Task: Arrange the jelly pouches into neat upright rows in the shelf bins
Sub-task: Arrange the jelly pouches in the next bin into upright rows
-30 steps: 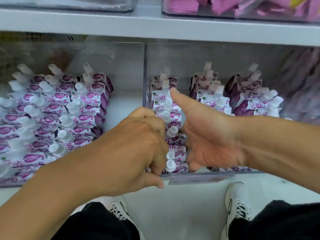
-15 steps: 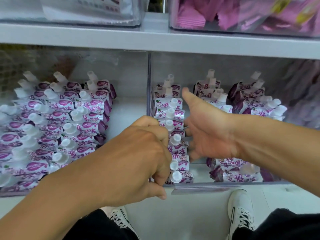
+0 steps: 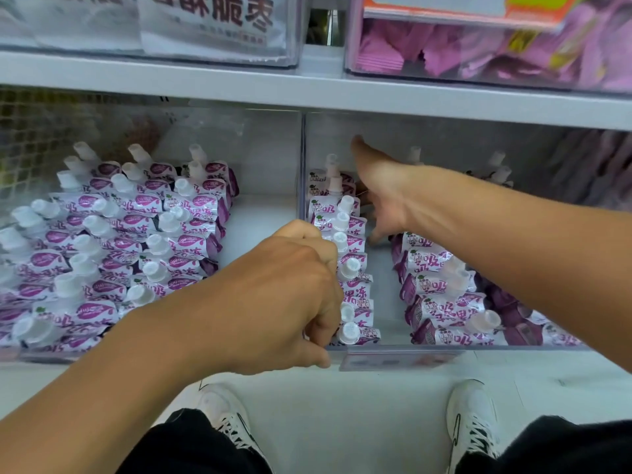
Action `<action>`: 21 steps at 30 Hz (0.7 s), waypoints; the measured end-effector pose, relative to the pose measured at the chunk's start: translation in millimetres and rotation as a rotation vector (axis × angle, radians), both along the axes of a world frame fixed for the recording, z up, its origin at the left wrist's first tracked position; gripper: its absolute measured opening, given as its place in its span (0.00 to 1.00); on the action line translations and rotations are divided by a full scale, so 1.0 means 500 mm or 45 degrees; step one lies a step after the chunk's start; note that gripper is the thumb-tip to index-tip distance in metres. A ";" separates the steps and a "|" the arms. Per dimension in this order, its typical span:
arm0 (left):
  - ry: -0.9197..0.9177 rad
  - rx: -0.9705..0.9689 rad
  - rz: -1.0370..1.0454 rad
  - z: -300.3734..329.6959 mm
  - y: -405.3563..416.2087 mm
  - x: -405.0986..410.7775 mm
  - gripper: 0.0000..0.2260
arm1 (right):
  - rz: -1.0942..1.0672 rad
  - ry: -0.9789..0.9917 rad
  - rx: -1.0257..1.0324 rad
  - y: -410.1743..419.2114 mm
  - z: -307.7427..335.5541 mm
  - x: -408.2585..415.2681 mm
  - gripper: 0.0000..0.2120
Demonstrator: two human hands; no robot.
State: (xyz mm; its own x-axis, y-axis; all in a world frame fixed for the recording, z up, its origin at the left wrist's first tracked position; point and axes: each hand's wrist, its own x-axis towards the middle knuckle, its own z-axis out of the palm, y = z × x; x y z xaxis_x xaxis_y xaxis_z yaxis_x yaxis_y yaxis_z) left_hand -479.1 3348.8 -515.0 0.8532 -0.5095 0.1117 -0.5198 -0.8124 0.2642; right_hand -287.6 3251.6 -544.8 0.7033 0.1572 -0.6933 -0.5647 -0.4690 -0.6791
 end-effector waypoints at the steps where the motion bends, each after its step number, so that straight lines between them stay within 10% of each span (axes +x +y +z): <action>1: 0.009 0.007 -0.001 0.003 0.000 -0.001 0.15 | -0.043 0.030 0.046 -0.008 -0.006 0.013 0.44; 15: 0.074 0.110 -0.035 -0.005 0.009 0.003 0.13 | -0.049 0.205 0.504 -0.019 0.015 -0.004 0.37; 21: 0.016 0.147 0.035 0.003 -0.002 -0.007 0.17 | 0.625 -0.548 0.104 -0.143 0.089 -0.162 0.37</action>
State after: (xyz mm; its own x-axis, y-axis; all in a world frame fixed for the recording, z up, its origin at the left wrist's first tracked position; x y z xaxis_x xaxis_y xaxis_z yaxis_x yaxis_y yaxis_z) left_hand -482.7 3347.8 -513.7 0.8679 -0.4950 0.0425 -0.4943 -0.8516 0.1746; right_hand -368.6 3180.3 -500.3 0.7482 0.5708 -0.3383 0.0317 -0.5401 -0.8410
